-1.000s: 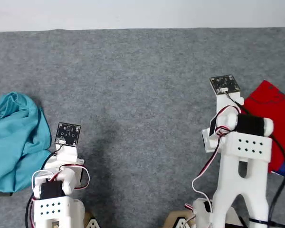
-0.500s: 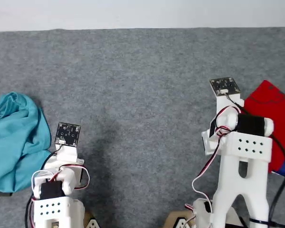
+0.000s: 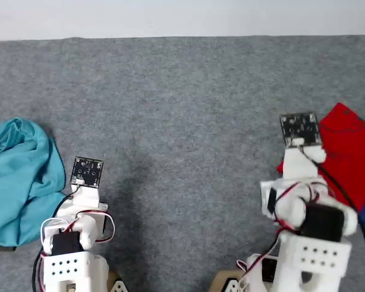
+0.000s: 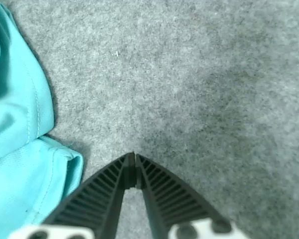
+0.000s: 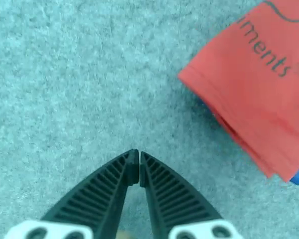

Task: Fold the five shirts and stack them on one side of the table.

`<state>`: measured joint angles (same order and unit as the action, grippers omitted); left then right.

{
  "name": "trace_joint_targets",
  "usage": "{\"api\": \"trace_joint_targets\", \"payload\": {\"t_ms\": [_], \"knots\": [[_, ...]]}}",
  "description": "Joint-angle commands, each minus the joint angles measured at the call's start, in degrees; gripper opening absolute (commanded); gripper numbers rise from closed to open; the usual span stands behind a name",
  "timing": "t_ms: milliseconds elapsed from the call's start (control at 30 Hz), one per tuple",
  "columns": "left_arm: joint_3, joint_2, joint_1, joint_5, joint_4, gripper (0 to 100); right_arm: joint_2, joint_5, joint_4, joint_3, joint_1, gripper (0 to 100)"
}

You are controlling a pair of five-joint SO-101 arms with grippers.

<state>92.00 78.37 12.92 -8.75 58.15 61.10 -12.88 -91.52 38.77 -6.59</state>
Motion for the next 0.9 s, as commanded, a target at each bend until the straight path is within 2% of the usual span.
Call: {"api": "trace_joint_targets", "payload": {"t_ms": [0,133,600,867], "knots": [[-0.2,0.4,-0.4,0.4,-1.0,1,3.8,0.3,1.0,2.7,0.0,0.9],[-0.2,0.4,-0.4,0.4,-1.0,1,6.3,0.3,1.2,5.0,0.0,0.9],[-0.2,0.4,-0.4,0.4,-1.0,1,11.6,0.3,14.8,17.7,0.1,1.0],[-0.2,0.4,-0.4,0.4,-1.0,1,20.1,0.3,20.1,26.9,0.1,0.9]]}}
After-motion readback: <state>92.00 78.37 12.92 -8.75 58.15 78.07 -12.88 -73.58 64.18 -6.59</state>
